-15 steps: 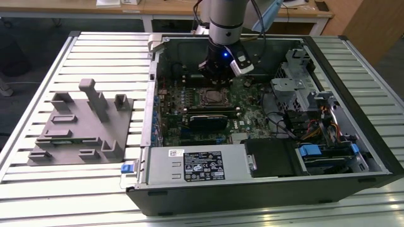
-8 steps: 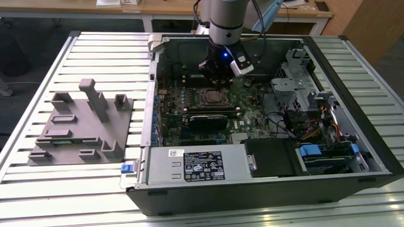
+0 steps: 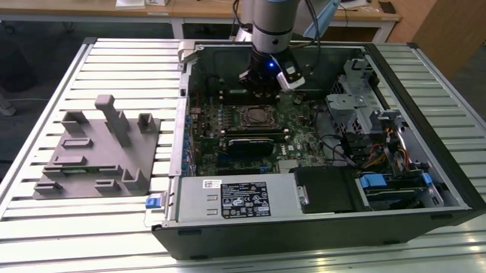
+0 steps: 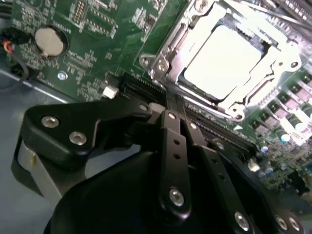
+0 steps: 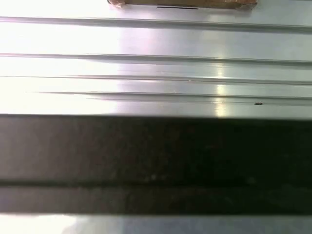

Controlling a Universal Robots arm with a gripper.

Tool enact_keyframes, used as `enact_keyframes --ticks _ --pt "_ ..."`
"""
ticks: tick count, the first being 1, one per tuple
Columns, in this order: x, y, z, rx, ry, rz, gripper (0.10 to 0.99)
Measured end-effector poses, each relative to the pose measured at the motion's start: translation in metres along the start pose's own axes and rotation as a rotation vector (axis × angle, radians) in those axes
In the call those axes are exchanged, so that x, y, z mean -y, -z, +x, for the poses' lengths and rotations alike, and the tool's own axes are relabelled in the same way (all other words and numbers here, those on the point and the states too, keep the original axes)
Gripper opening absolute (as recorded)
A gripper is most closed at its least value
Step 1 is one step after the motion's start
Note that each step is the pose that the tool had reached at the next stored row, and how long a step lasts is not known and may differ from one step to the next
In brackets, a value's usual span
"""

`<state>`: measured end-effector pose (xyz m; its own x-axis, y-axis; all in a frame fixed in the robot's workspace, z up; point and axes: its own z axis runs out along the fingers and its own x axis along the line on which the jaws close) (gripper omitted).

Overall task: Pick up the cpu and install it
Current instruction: 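Install the first cpu locking lever, then install the second cpu locking lever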

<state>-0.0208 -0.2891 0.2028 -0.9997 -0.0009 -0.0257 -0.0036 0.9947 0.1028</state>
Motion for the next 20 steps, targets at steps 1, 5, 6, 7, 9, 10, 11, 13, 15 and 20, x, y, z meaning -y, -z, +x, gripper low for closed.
enact_keyframes --ticks 1,5,6,7,9,10,11,13,15,20 --pt "-0.0002 0.0021 0.0 -0.0007 0.0 0.0 0.106" --pt "0.0003 0.0046 -0.0001 -0.0022 0.0 0.0 0.106" --pt "0.0012 0.0048 -0.0002 -0.0024 0.0 0.0 0.106" --pt "0.0018 0.0048 -0.0003 -0.0024 0.0 0.0 0.106" --pt "0.0028 0.0049 -0.0005 -0.0024 0.0 0.0 0.106" --pt "0.0035 0.005 -0.0006 -0.0024 0.0 0.0 0.106" --pt "0.0041 0.005 -0.0008 -0.0023 0.0 0.0 0.106" --pt "0.0053 0.0051 -0.0009 -0.0023 0.0 0.0 0.106" --pt "0.0063 0.0052 -0.0009 -0.0023 0.0 0.0 0.106" --pt "0.0083 0.0054 -0.0012 -0.0024 0.0 0.0 0.106"
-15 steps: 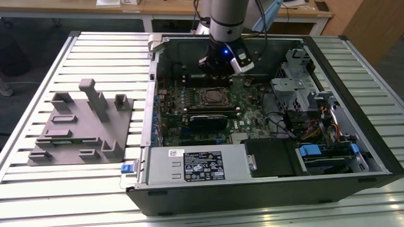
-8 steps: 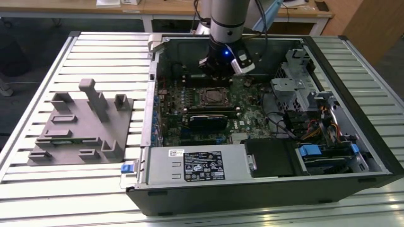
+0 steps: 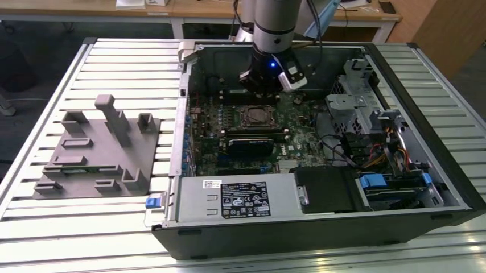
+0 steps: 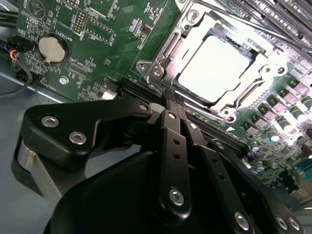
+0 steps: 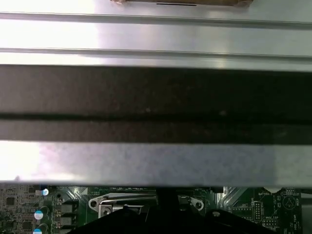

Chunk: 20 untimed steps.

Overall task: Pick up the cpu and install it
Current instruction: 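Install the second cpu locking lever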

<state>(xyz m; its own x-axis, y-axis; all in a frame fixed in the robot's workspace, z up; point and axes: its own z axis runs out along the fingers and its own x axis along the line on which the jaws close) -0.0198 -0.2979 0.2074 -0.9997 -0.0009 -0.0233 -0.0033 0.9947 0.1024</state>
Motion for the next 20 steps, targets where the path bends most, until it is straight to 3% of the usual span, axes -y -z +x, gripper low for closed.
enact_keyframes --ticks 15,20 --pt "0.0056 0.0012 -0.0008 -0.0001 0.0 0.0 0.106" --pt "0.0041 0.0147 -0.001 0.0 0.0 0.0 0.106"
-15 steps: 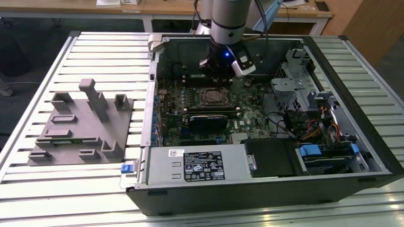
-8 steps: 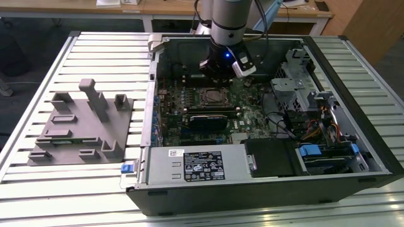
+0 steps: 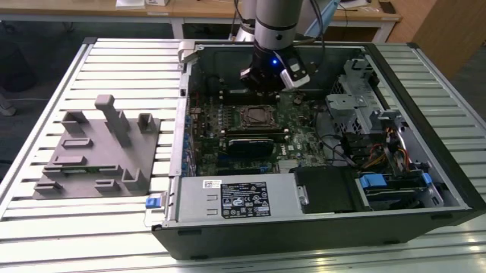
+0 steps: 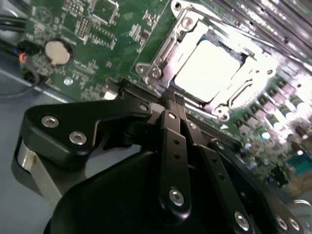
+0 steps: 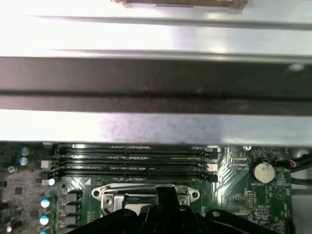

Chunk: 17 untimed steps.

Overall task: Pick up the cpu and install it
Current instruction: 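Install the second cpu locking lever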

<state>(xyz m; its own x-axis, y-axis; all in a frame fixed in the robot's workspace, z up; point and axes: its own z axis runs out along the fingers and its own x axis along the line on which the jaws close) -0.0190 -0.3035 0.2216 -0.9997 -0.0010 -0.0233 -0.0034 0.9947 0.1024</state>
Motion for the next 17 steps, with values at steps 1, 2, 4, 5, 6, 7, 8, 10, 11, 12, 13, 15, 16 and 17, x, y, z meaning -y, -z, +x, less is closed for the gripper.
enact_keyframes --ticks 1,2,4,5,6,7,8,10,11,12,13,15,16,17 --pt "-0.0002 0.0019 0.0 -0.0002 0.0 0.001 0.106" --pt "-0.0003 0.0026 0.0 -0.0002 0.0 0.001 0.106" --pt "0.001 0.0029 0.0 0.0001 0.0 0.001 0.106" --pt "0.0024 0.003 0.0 0.0 0.0 0.002 0.106" --pt "0.004 0.0032 0.0001 -0.0001 0.0 0.002 0.106" --pt "0.0057 0.0034 0.0 0.0 0.0 0.002 0.106" --pt "0.0083 0.0036 0.0 -0.0001 0.0 0.002 0.106" --pt "0.0135 0.0038 0.0 -0.0003 -0.001 0.001 0.106" --pt "0.0159 0.0038 0.0 -0.0007 -0.001 0.001 0.106" --pt "0.0183 0.0038 0.0001 -0.0009 -0.001 0.001 0.106" --pt "0.0212 0.0039 0.0001 -0.001 -0.001 0.001 0.106" --pt "0.0252 0.0039 0.0001 -0.0012 -0.001 0.001 0.106" --pt "0.0265 0.004 0.0001 -0.0012 -0.001 0.002 0.106" --pt "0.0272 0.0041 0.0001 -0.0012 -0.001 0.002 0.106"
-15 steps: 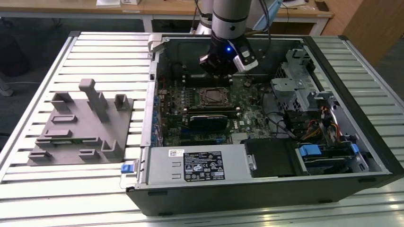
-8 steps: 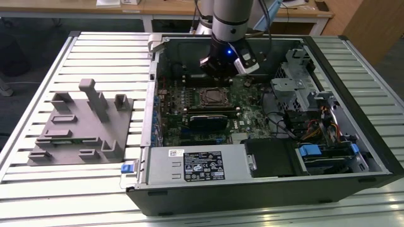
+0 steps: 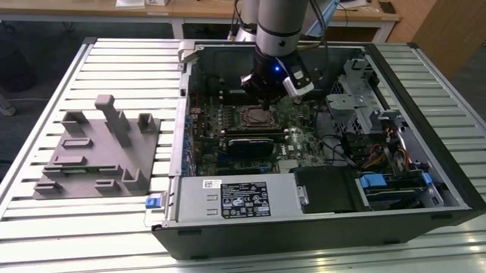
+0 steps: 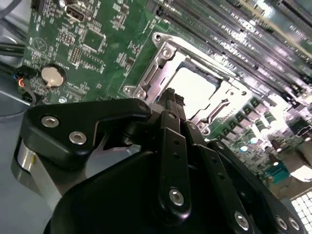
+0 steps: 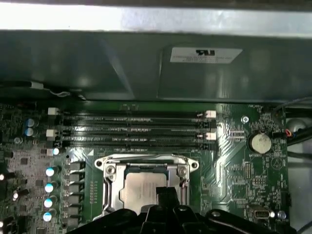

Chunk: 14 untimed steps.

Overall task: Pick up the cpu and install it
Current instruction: 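Install the second cpu locking lever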

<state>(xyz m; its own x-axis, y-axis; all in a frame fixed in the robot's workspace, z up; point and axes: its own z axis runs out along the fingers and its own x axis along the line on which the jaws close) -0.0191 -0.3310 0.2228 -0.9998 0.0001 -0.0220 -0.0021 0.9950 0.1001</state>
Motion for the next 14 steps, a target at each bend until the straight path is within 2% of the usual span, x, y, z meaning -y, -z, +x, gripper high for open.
enact_keyframes --ticks 3,6,10,14 --pt "0.0007 0.0014 0.0 -0.0024 0.0 0.002 0.106" --pt "0.0003 0.0054 -0.0004 -0.0122 -0.001 0.003 0.106" --pt "0.0 0.0104 -0.0005 -0.0183 -0.002 0.004 0.106" --pt "0.0069 0.0112 -0.0005 -0.0201 -0.002 0.004 0.106"
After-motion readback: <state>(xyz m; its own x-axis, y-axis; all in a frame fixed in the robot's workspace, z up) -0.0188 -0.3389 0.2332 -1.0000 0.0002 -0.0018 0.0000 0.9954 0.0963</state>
